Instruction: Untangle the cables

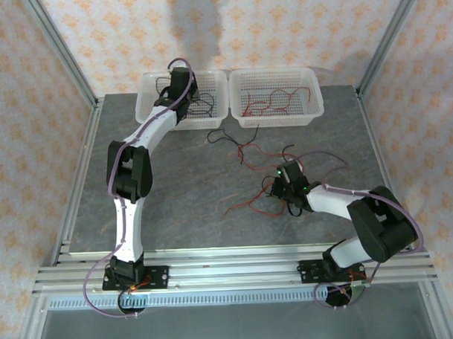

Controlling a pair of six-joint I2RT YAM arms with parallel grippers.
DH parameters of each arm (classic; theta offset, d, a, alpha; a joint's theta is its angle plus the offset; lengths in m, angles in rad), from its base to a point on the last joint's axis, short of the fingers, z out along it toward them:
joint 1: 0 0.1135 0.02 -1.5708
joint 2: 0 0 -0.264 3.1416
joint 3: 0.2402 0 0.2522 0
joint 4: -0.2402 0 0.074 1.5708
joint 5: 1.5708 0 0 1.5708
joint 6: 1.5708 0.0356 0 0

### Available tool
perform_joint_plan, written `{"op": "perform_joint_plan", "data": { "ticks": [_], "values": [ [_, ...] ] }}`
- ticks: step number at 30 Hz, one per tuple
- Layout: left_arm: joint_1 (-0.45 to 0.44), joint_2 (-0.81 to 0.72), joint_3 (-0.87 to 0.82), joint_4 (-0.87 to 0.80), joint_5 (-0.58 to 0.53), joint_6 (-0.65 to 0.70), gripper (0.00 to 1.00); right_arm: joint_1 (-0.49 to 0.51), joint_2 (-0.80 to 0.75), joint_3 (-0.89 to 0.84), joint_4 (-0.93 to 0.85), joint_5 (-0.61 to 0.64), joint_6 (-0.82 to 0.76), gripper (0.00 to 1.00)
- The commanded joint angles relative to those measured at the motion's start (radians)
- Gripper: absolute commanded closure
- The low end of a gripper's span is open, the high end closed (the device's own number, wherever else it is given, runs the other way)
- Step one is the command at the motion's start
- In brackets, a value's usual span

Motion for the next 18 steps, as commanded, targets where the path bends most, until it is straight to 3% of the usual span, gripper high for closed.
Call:
{"op": "perform_joint_plan", "data": {
  "ticks": [1,10,11,14,18],
  "values": [
    [0.001,0.076,0.051,-0.048,0.037,-0.104,1.0,0.002,0.005,-0.007,-0.002,0.007,0.016,0.9],
    [0.008,0.182,0.114,-0.097,-0.027,-0.303,1.0,0.003,-0.024,-0.024,-0.01,0.011,0.02,0.9],
    [0.008,0.182,0.114,-0.103,-0.037,-0.311,0.97,0.003,-0.028,-0.024,-0.012,0.012,0.02,0.9],
    [0.008,0.165,0.1,-0.091,-0.029,-0.31,0.68,0.003,-0.045,-0.021,-0.023,0.016,0.02,0.9],
    [0.009,0.123,0.117,-0.079,-0.006,-0.303,0.42,0.002,-0.065,-0.016,-0.037,0.019,0.02,0.88]
  ]
}}
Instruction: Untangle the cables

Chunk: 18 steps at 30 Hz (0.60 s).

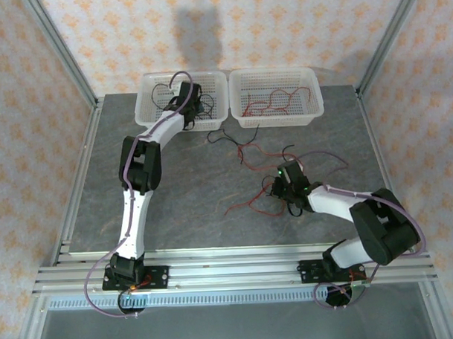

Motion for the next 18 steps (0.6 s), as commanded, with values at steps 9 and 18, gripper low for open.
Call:
{"op": "perform_joint_plan", "data": {
  "ticks": [9,18],
  "values": [
    [0.002,-0.179,0.201,-0.049,0.051,0.086,0.07,0.002,-0.068,0.007,-0.053,0.024,0.021,0.79],
    [-0.026,-0.611,-0.257,0.223,0.139,0.148,0.01,0.002,-0.114,0.033,-0.108,0.046,0.019,0.68]
  ]
}}
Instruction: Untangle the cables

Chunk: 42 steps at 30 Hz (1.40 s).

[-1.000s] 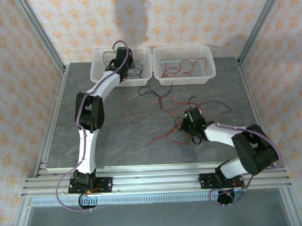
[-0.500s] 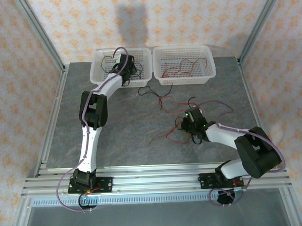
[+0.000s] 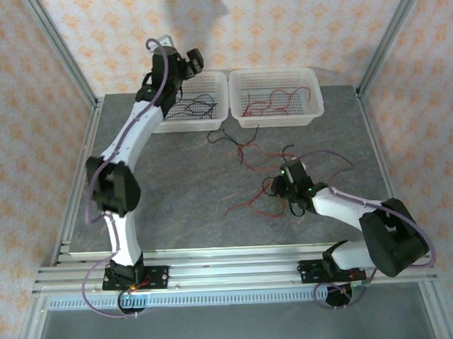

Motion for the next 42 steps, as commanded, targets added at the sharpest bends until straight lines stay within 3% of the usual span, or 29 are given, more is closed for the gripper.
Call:
{"op": "perform_joint_plan", "data": {
  "ticks": [1,10,17,24,33,42],
  "values": [
    [-0.015,-0.16,-0.189,0.151,0.05,0.029,0.01,0.002,-0.027,0.035,-0.048,0.045,0.001,0.68],
    [-0.043,-0.574,-0.703,0.274,0.098,-0.028,0.02,0.002,-0.058,0.063,-0.133,0.079,-0.003,0.68],
    [-0.147,-0.722,-0.916,0.214,0.031,-0.054,0.05,0.002,0.018,0.219,-0.199,0.101,-0.077,0.68],
    [-0.194,-0.781,-1.031,0.165,0.018,-0.088,0.06,-0.001,0.181,0.339,-0.223,0.092,-0.1,0.68],
    [-0.222,-0.791,-1.078,0.137,0.044,-0.123,0.07,-0.016,0.263,0.439,-0.321,0.228,-0.187,0.69],
    [-0.27,-0.766,-1.084,0.119,0.032,-0.127,0.08,-0.061,0.295,0.391,-0.297,0.164,-0.241,0.7]
  ]
}}
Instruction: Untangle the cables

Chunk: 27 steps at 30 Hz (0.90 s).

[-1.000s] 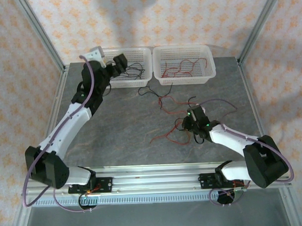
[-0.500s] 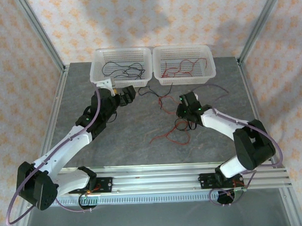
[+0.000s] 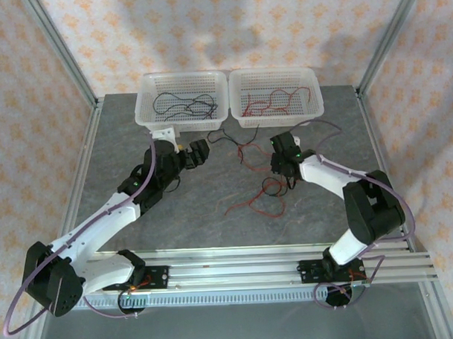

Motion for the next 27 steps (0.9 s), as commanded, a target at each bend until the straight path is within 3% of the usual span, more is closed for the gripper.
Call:
{"op": "perform_joint_plan", "data": {
  "ticks": [1,14,21,27],
  "values": [
    [-0.014,0.014,-0.005,-0.024,-0.012,-0.011,0.08,-0.01,0.032,-0.018,-0.018,-0.002,-0.04,0.7],
    [-0.056,0.039,0.002,-0.033,-0.032,-0.02,0.09,-0.013,0.069,-0.035,0.027,-0.068,-0.029,0.76],
    [-0.075,0.058,0.015,-0.025,-0.035,-0.02,0.09,-0.013,-0.02,-0.098,0.023,-0.104,-0.008,0.67],
    [-0.094,0.078,0.027,-0.024,-0.037,-0.021,0.09,-0.013,0.003,-0.137,0.059,-0.129,0.002,0.65]
  ]
}}
